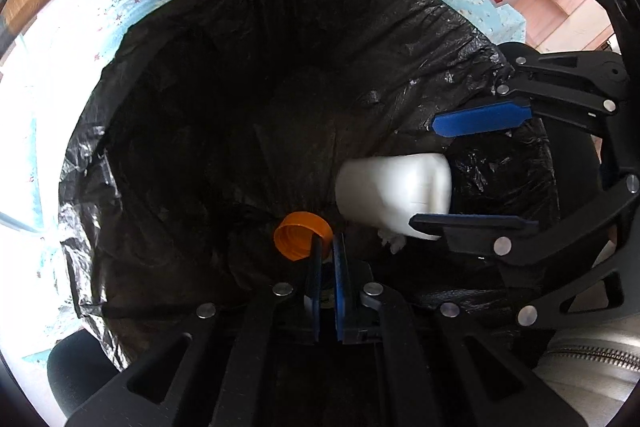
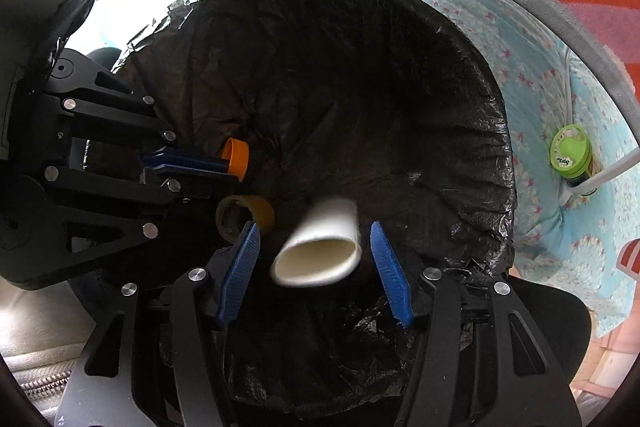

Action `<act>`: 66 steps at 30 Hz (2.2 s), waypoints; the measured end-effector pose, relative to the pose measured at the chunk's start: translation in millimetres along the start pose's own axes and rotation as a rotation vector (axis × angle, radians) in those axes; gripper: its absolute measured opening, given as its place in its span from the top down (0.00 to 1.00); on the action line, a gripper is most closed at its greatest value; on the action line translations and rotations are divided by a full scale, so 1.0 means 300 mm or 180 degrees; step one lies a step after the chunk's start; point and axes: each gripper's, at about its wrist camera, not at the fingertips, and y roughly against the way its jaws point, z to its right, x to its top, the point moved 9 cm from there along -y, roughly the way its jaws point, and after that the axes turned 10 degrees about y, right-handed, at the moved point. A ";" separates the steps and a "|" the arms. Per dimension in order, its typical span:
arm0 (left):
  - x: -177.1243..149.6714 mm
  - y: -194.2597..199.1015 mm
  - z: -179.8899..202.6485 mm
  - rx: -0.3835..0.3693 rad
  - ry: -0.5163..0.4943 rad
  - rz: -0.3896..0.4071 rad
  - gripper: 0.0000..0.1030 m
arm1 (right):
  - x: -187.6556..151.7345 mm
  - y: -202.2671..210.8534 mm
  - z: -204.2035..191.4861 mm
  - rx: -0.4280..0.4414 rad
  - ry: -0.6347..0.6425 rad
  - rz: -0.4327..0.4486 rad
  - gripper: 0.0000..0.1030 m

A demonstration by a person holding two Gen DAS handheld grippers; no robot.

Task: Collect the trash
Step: 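Open both grippers to drop the orange cap and paper tube into the bin, then raise both open grippers from the bin back over the bed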

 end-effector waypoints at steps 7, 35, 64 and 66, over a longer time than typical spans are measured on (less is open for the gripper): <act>0.000 0.010 -0.008 -0.0005 0.0026 0.0012 0.96 | 0.004 0.020 0.017 0.0032 -0.0068 0.0048 0.44; 0.040 0.207 0.029 -0.0272 0.0044 0.0371 0.41 | 0.027 0.184 0.094 -0.0052 -0.0297 0.0472 0.44; 0.337 0.748 -0.131 0.0045 0.0001 0.1645 0.41 | 0.315 0.623 0.205 -0.0230 -0.0178 0.1562 0.44; 0.368 0.762 -0.152 0.0110 0.0000 0.1694 0.41 | 0.344 0.629 0.231 -0.0254 -0.0196 0.1593 0.44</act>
